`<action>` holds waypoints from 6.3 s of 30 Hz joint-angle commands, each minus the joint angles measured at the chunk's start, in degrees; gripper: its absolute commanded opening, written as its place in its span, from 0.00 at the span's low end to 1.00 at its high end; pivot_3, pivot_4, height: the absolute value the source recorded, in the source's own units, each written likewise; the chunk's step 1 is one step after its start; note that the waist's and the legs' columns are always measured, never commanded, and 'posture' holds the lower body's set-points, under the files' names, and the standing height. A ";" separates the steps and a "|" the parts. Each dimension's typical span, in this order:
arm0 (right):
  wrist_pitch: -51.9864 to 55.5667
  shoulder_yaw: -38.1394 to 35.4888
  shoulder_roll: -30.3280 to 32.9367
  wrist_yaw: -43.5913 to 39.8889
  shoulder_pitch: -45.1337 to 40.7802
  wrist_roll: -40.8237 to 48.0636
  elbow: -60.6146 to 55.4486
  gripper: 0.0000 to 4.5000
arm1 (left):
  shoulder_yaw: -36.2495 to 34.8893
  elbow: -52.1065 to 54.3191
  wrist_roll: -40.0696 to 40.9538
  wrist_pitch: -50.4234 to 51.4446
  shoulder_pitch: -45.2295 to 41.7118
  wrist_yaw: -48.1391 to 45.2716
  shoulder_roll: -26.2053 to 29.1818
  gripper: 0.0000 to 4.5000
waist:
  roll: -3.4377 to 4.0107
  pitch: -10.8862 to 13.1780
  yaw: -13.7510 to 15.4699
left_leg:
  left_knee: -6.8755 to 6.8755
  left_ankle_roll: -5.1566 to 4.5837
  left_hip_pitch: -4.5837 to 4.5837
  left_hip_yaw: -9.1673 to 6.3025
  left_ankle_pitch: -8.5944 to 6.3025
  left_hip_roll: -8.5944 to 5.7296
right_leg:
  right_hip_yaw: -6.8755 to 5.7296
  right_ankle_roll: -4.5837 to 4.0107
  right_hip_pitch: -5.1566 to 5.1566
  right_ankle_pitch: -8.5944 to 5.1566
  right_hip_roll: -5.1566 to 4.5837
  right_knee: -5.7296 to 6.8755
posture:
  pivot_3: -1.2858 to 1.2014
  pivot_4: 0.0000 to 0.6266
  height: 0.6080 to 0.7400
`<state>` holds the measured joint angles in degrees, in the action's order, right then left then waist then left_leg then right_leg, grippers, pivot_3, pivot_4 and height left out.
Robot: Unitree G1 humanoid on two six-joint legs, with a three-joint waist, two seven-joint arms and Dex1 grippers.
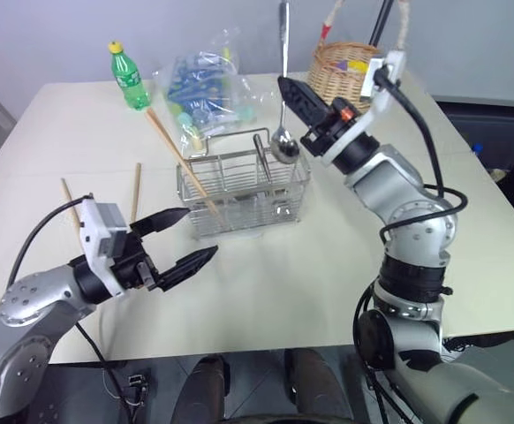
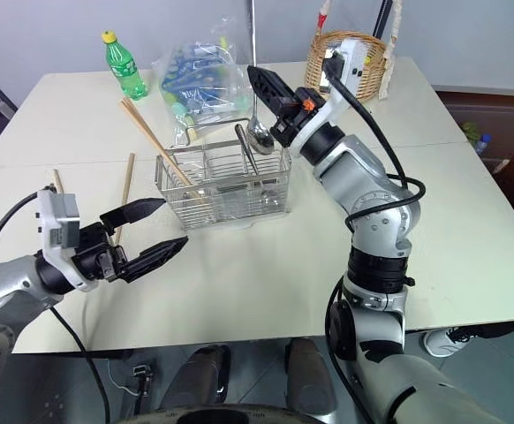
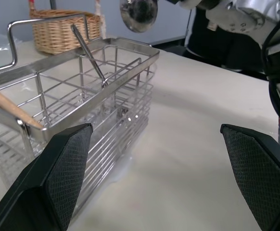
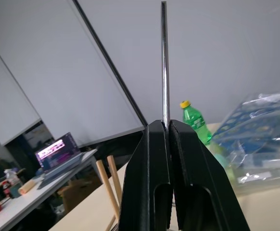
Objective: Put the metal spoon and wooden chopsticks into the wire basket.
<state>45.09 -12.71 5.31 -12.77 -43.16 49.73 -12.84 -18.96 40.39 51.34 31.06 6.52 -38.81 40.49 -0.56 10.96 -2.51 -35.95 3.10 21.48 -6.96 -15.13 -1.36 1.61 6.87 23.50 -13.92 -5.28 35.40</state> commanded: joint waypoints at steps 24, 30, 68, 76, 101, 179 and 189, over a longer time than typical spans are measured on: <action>-10.69 4.31 0.05 -8.98 3.70 -4.24 4.95 0.99 | 1.53 6.40 8.32 5.95 -8.21 13.59 1.97 1.00 | 0.00 0.00 0.00 | 0.00 0.00 0.00 0.00 0.00 0.04 | 0.00 0.05 0.01 0.03 0.06 0.00 | 0.52 0.24 1.00; -10.18 4.60 1.33 -8.98 3.53 -4.96 3.90 0.99 | 1.07 5.59 8.01 5.34 -7.28 12.62 2.01 1.00 | 0.00 0.00 0.02 | 0.00 0.00 0.00 0.00 0.00 0.04 | 0.00 -0.06 0.01 -0.03 0.06 -0.01 | 0.52 0.24 1.00; -4.83 -10.89 37.79 -27.39 35.11 2.71 -24.40 0.99 | -5.87 -8.75 -7.69 -8.00 6.92 10.81 -11.80 1.00 | -0.15 0.02 2.03 | -0.06 0.01 0.08 0.04 -0.01 0.06 | 0.01 -0.19 -0.13 -0.11 0.04 -0.33 | 0.52 0.24 1.00; -7.77 -11.40 37.31 -28.18 41.46 3.09 -28.82 0.99 | -3.21 -13.06 -11.29 -8.83 2.80 11.89 -13.37 1.00 | -0.19 0.03 2.01 | -0.05 0.00 0.07 0.04 -0.01 0.07 | 0.00 -0.19 -0.13 -0.10 0.05 -0.32 | 0.52 0.24 1.00; -14.64 -6.39 40.20 -34.69 44.40 -1.63 -28.49 0.99 | 1.17 -28.42 -29.19 -3.32 -15.85 27.63 -14.90 1.00 | -0.33 0.03 2.03 | -0.07 0.01 0.03 0.04 -0.01 0.06 | -0.01 0.00 -0.17 0.00 0.05 -0.31 | 0.52 0.24 1.00; -15.28 -4.62 38.37 -28.89 44.29 -4.12 -29.23 1.00 | -9.03 -30.06 -1.59 2.36 -46.89 5.14 -13.39 0.00 | -0.53 0.09 1.55 | -0.18 0.09 0.01 0.02 0.04 -0.02 | -0.01 0.25 -0.17 0.15 -0.02 -0.14 | 0.52 0.24 1.00; -16.42 -1.91 36.97 -28.66 42.31 -5.74 -27.81 1.00 | 2.60 -29.39 -3.43 -1.11 -41.49 3.99 -22.67 0.00 | -0.54 0.09 1.80 | -0.27 0.08 -0.04 0.02 0.04 -0.02 | -0.01 0.25 -0.28 0.15 0.02 -0.11 | 0.52 0.24 1.00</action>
<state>29.90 -14.50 42.76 -41.59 -0.19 43.94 -40.11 -17.58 9.80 49.08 32.14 -35.01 -33.84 17.86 -1.10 11.06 -0.71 -36.21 3.18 21.44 -6.93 -15.09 -1.37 1.60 7.11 23.23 -13.77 -5.26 35.29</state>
